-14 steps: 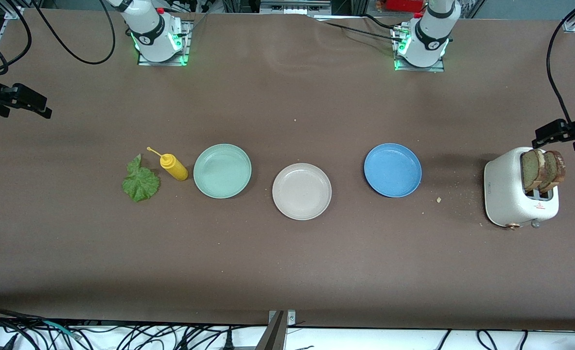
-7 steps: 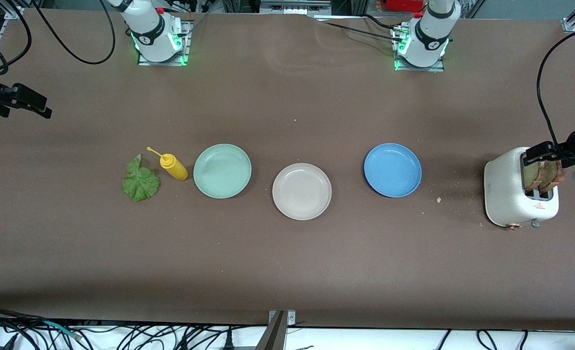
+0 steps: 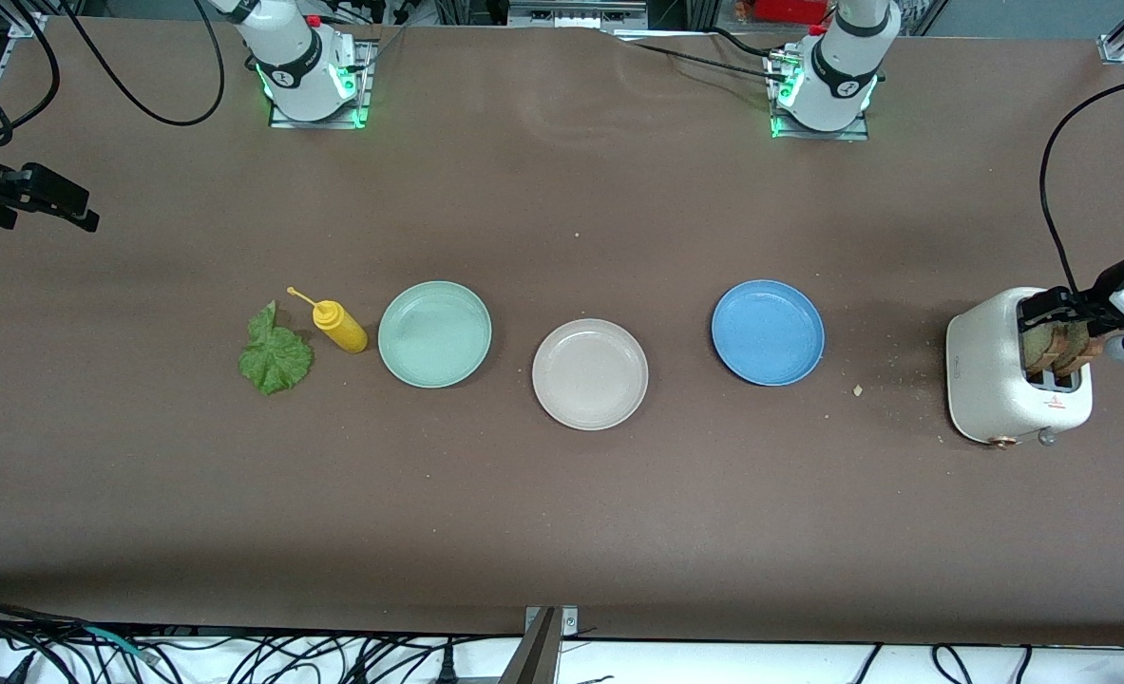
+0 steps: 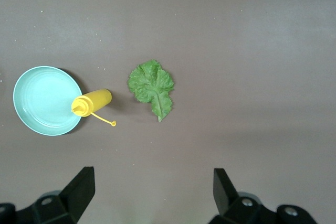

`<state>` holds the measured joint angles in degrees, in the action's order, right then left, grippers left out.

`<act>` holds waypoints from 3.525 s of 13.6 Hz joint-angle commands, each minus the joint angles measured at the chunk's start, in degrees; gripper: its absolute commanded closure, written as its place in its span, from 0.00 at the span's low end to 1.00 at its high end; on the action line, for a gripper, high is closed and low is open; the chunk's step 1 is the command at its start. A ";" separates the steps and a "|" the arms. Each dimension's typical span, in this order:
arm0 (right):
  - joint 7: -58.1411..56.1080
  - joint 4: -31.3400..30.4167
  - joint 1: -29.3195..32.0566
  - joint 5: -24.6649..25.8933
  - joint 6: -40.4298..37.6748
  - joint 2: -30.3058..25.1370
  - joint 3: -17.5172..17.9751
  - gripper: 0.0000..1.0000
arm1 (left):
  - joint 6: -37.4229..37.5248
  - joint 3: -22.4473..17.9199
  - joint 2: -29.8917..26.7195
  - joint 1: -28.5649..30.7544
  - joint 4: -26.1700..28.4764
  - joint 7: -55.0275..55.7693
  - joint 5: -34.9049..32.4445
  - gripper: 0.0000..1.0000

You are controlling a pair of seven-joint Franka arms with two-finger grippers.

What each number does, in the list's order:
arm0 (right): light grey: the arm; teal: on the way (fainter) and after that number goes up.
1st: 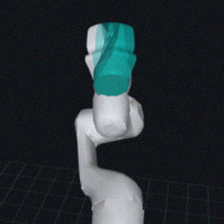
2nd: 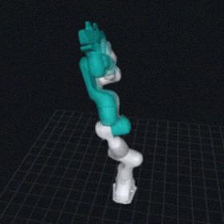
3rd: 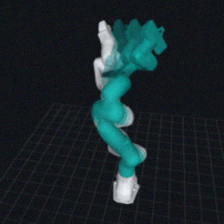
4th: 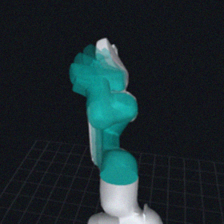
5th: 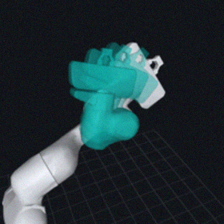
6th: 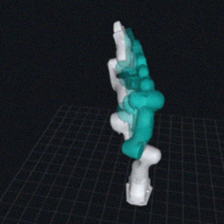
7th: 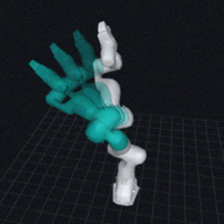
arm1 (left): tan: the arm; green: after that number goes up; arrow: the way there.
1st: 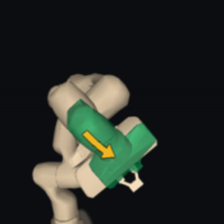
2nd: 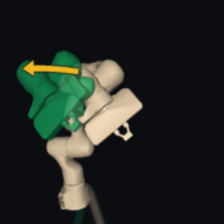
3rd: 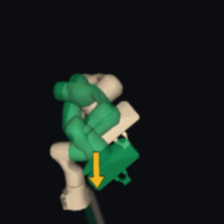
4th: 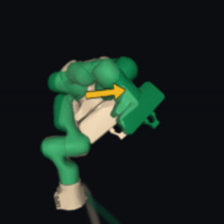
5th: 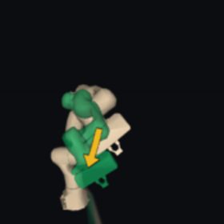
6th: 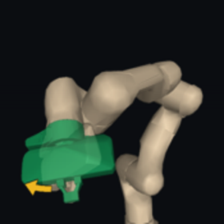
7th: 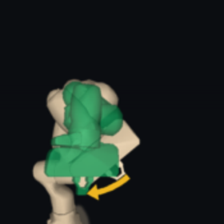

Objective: Make sandwich in beige plate with both arms
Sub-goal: 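Reach the left gripper down to the toast slice in the toaster, then grasp the toast slice with the left gripper and lift it out, then carry the toast over the beige plate and lower it with the left gripper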

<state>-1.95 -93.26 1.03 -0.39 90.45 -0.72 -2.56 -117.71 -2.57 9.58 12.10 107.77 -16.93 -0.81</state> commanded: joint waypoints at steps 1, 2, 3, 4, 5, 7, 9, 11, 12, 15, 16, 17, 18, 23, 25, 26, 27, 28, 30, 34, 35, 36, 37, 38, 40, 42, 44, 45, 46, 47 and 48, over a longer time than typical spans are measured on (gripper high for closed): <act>-0.16 0.89 -0.07 -0.76 -1.15 -0.16 -0.16 0.00 | -4.01 0.46 -0.71 1.43 3.32 -2.57 0.10 0.00; -0.24 0.89 -0.07 -0.76 -1.15 -0.16 -0.25 0.00 | -5.59 0.46 -0.71 1.78 4.46 -3.10 0.10 0.00; -0.24 0.89 -0.07 -0.76 -1.15 -0.16 -0.25 0.00 | -6.65 0.46 -0.62 2.13 5.17 -3.28 0.10 0.00; -0.24 0.89 -0.07 -0.76 -1.15 -0.16 -0.25 0.00 | -7.44 0.46 -0.62 2.22 5.61 -3.37 0.10 0.00; -0.24 0.89 -0.07 -0.76 -1.15 -0.16 -0.25 0.00 | -7.71 0.46 -0.18 2.40 5.87 -3.37 0.19 0.00; -0.24 0.89 -0.07 -0.76 -1.15 -0.16 -0.25 0.00 | -8.32 0.55 0.26 2.66 5.96 -3.37 0.19 0.00; -0.24 0.89 -0.07 -0.76 -1.15 -0.16 -0.25 0.00 | -9.38 0.46 0.61 2.84 6.66 -3.46 0.19 0.02; -0.24 0.89 -0.07 -0.76 -1.15 -0.16 -0.25 0.00 | -9.65 0.46 0.70 3.10 7.02 -4.07 0.19 0.07; -0.24 0.89 -0.07 -0.76 -1.15 -0.16 -0.25 0.00 | -9.65 0.46 0.88 3.54 7.11 -4.16 0.19 0.14; -0.16 0.89 -0.07 -0.76 -1.15 -0.16 -0.25 0.00 | -9.65 0.46 1.05 3.81 7.02 -4.25 0.10 0.61; -0.24 0.89 -0.07 -0.76 -1.15 -0.16 -0.25 0.00 | -9.56 0.46 1.05 3.81 7.02 -4.60 0.10 0.78; -0.16 0.89 -0.07 -0.76 -1.15 -0.16 -0.25 0.00 | -9.56 0.46 1.05 3.81 6.93 -5.47 0.10 0.93; -0.24 0.89 -0.07 -0.76 -1.24 -0.16 -0.25 0.00 | -9.38 0.46 1.14 3.81 6.84 -6.44 0.10 1.00; -0.24 0.80 -0.07 -0.76 -1.33 -0.16 -0.25 0.00 | -8.42 0.20 0.97 3.81 4.04 -9.26 -1.64 1.00; -0.16 0.89 -0.07 -0.76 -1.59 -0.25 -0.25 0.00 | -5.18 0.29 0.96 3.81 0.53 -9.35 -4.72 1.00; -0.16 0.89 -0.07 -0.76 -1.59 -0.25 -0.25 0.00 | -2.81 0.38 0.96 3.81 -1.49 -9.61 -4.91 1.00; -0.16 0.89 -0.07 -0.84 -1.59 -0.25 -0.25 0.00 | -0.35 0.46 0.96 3.72 -3.59 -9.61 -4.91 1.00; -0.16 0.89 -0.07 -0.76 -1.59 -0.25 -0.25 0.00 | 1.85 0.55 0.96 3.63 -5.62 -9.61 -4.91 1.00; -0.16 0.89 -0.07 -0.84 -1.59 -0.16 -0.25 0.00 | 7.37 0.81 0.96 3.02 -10.27 -9.70 -4.73 1.00; 0.02 0.89 -0.07 -0.84 -1.94 -0.25 -0.25 0.00 | 17.50 1.17 1.84 -0.14 -17.50 -9.53 -2.81 1.00; 0.11 0.89 -0.07 -0.84 -1.94 -0.25 -0.16 0.00 | 18.30 1.17 1.84 -0.85 -17.50 -9.18 0.07 1.00; -0.07 0.89 -0.07 -0.84 -1.94 -0.25 -0.16 0.00 | 19.09 1.17 2.02 -1.20 -17.50 -9.09 3.67 1.00; -0.07 0.89 -0.07 -0.84 -1.94 -0.25 -0.25 0.00 | 20.31 1.34 2.54 -1.64 -17.50 -8.91 6.75 1.00; -0.16 0.89 -0.07 -0.84 -1.94 -0.25 -0.25 0.00 | 21.20 1.34 2.98 -2.51 -17.50 -8.91 9.48 1.00; -0.07 0.89 -0.07 -0.84 -1.94 -0.25 -0.25 0.00 | 23.04 1.34 4.91 -5.85 -17.50 -7.52 15.80 1.00; -0.07 0.89 -0.07 -0.84 -1.94 -0.25 -0.25 0.00 | 23.66 1.34 7.37 -8.83 -17.50 -2.87 23.62 1.00; -0.16 0.89 -0.07 -0.84 -1.94 -0.25 -0.25 0.00 | 23.58 1.34 10.27 -12.96 -17.76 1.26 27.77 1.00; -0.07 0.89 -0.07 -0.84 -1.94 -0.25 -0.25 0.00 | 23.58 1.34 11.76 -14.90 -18.64 2.94 29.53 1.00; -0.07 0.89 -0.07 -0.84 -1.94 -0.25 -0.25 0.00 | 23.58 1.43 13.43 -16.22 -19.25 3.48 31.55 1.00; -0.07 0.89 -0.07 -0.84 -1.94 -0.25 -0.25 0.00 | 23.49 1.43 15.10 -17.71 -19.61 3.48 34.18 1.00; -0.07 0.89 -0.07 -0.84 -1.94 -0.25 -0.25 0.00 | 23.40 1.34 16.68 -19.38 -20.40 3.83 37.42 1.00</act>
<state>-1.95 -93.12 1.04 -0.39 89.53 -0.72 -2.58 -95.49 -0.42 22.54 -4.92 91.05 -14.23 31.81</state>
